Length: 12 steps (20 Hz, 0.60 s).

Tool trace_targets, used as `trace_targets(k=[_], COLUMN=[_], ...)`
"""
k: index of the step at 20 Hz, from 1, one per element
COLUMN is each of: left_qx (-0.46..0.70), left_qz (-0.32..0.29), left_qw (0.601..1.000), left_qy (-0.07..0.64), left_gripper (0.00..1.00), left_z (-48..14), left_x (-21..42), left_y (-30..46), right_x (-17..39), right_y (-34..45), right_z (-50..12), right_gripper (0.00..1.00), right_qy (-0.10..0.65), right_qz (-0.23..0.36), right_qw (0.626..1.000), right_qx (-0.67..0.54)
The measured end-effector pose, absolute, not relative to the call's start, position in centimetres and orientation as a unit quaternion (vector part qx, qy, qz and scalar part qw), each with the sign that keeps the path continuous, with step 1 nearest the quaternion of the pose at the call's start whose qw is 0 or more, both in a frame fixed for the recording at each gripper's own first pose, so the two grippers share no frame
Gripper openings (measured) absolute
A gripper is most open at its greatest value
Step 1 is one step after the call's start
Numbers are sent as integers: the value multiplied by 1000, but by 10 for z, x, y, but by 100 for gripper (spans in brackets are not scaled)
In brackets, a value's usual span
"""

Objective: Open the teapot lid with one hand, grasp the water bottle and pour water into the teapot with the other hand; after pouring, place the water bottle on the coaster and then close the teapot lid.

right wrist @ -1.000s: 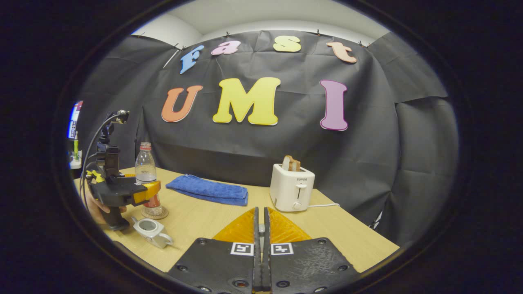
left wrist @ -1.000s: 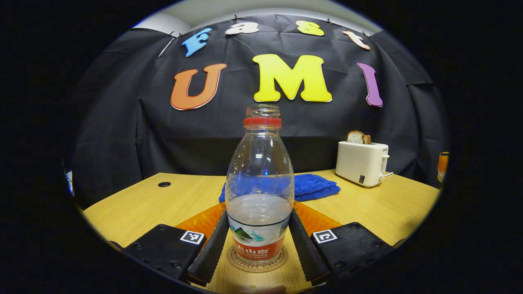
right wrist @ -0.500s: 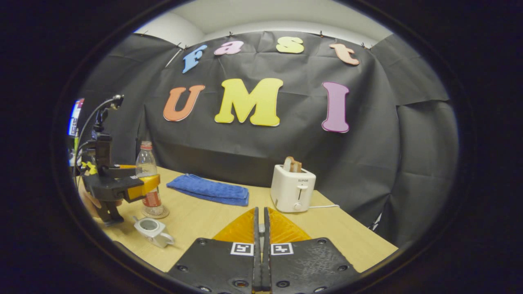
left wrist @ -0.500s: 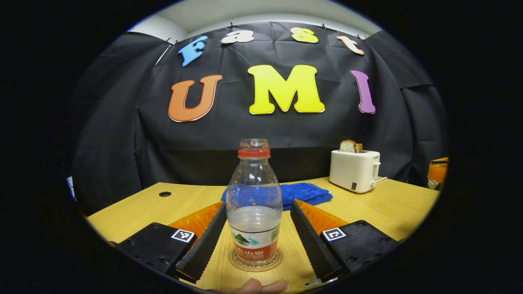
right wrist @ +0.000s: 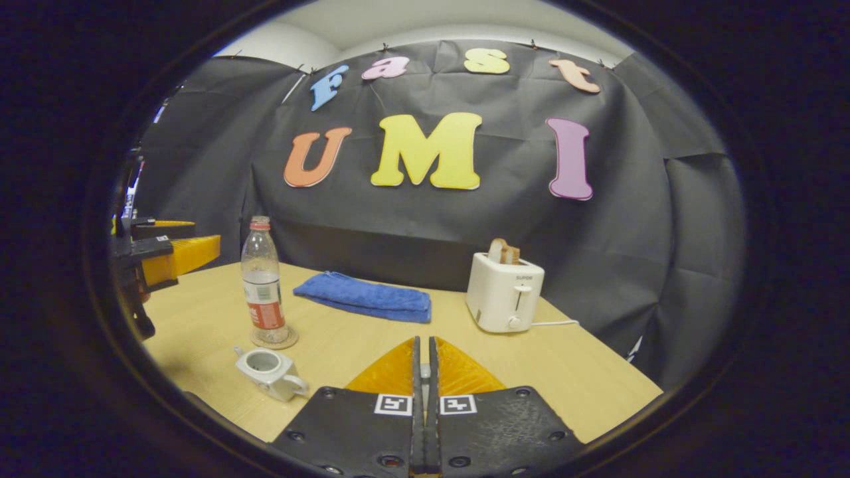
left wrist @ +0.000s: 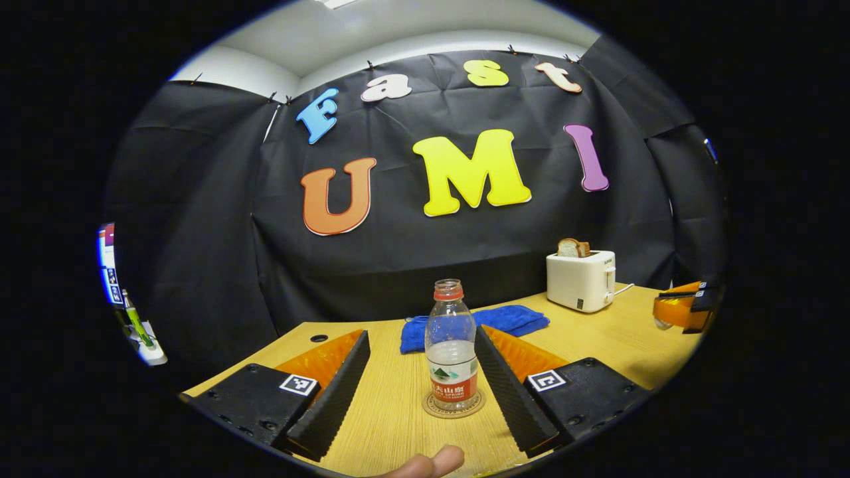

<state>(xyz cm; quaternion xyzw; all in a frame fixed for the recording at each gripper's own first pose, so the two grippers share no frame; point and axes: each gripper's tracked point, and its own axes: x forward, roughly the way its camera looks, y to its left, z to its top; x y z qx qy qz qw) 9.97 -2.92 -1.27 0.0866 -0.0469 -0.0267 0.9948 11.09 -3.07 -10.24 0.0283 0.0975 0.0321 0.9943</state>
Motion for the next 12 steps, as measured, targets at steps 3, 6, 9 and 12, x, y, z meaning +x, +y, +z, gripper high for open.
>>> trace_targets(k=[3,6,9,12], left_qx=[76,31,-3,-12], left_qz=[-35,-71,-84,-69], left_qw=[996,997,996,997], left_qy=[-28,4,-18,-27], left_gripper=[99,99,99,98], left_z=[-19,-25,-3,10], left_x=[64,44,29,19], left_y=[-13,-13,2,30], right_x=[112,112,111,115], right_y=[-1,30,57,85], right_z=[-107,-110,-96,-90], right_gripper=[2,1,1,2], right_qy=[96,101,84,80], right_qz=[64,104,124,132], right_qw=[993,989,988,986], right_qx=[20,35,42,57])
